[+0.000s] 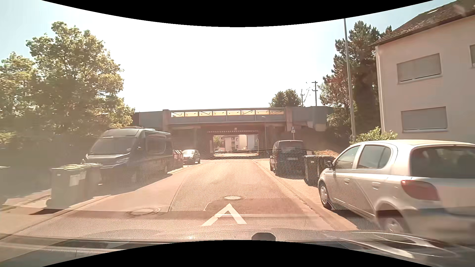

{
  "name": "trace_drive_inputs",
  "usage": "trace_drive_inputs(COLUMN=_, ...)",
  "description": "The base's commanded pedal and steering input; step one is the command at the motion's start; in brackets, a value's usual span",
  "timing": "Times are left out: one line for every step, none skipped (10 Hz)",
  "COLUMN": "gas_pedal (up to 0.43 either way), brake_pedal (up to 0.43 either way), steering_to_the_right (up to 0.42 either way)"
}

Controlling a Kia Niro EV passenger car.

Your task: Follow the waypoints while adhering to traffic rules and regulations

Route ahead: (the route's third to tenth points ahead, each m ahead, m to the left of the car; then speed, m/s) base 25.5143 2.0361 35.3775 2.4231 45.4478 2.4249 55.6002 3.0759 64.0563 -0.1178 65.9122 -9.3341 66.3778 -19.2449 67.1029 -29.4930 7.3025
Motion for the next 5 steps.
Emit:
trace_drive_inputs(gas_pedal=0.067, brake_pedal=0.000, steering_to_the_right=-0.008)
trace_drive_inputs(gas_pedal=0.067, brake_pedal=0.000, steering_to_the_right=-0.010)
trace_drive_inputs(gas_pedal=0.067, brake_pedal=0.000, steering_to_the_right=-0.012)
trace_drive_inputs(gas_pedal=0.067, brake_pedal=0.000, steering_to_the_right=-0.012)
trace_drive_inputs(gas_pedal=0.067, brake_pedal=0.000, steering_to_the_right=-0.013)
